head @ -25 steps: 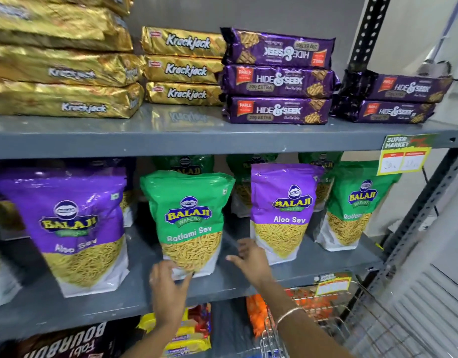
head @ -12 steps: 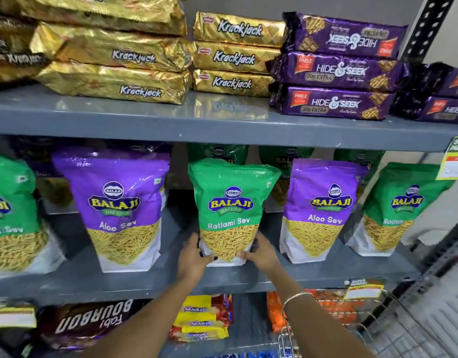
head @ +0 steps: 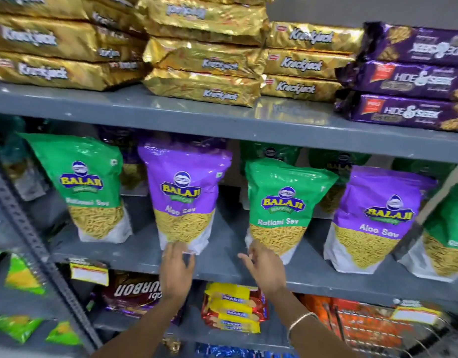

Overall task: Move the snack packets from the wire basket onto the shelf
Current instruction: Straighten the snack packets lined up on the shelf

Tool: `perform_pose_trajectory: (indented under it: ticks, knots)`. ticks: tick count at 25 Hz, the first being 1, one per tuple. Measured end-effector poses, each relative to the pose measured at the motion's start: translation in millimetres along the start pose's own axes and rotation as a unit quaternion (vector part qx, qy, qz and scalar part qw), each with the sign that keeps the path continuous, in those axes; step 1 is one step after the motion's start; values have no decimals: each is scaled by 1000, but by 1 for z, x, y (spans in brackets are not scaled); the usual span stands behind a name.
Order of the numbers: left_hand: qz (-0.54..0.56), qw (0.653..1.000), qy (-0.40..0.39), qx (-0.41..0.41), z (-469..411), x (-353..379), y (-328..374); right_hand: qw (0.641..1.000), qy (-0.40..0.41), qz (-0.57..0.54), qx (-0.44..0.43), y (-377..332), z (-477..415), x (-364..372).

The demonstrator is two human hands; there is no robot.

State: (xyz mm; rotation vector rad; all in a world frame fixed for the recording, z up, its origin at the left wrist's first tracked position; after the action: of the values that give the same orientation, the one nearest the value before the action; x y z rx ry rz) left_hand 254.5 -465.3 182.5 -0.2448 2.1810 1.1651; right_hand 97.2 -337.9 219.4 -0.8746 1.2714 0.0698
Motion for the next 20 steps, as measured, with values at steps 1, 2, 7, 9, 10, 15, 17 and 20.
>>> perform_pose_trajectory:
  ticks: [1,2,7,9,10,15,17,20]
  knots:
    - [7,999,30,-38,-9,-12,-13,999,-19,-26,-14,-18,-6,12]
    - [18,997,47,-65,-21,-23,-23,996,-59,-71,-6,-36,-11,20]
    - [167,983,-62,-50,-73,-46,-50,940,-192,-277,50,-78,-48,78]
    - [182,978,-71,-69,-76,-44,-54,935,-189,-295,59,-83,-52,87]
    - [187,977,-71,-75,-77,-42,-56,935,-177,-302,60,-84,-54,88]
    - [192,974,-63,-101,-72,-37,-51,931,-170,-315,74,-88,-49,77]
    - [191,974,-72,-95,-72,-36,-55,938,-168,-295,73,-91,-46,71]
    - [185,978,-41,-82,-68,-41,-42,974,-81,-211,11,-99,-31,50]
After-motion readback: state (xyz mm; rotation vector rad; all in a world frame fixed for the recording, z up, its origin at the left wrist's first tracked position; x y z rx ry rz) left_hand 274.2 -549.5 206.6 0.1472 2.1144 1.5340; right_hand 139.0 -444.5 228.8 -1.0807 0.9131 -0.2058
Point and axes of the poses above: each hand's wrist, its own z-axis away from the middle knuckle, its own x-axis out of the palm, y = z × x, the point moved 1 cm from there along -z, towards the middle knuckle, and after that the axes turned 15 degrees about x, right-handed, at the moved point
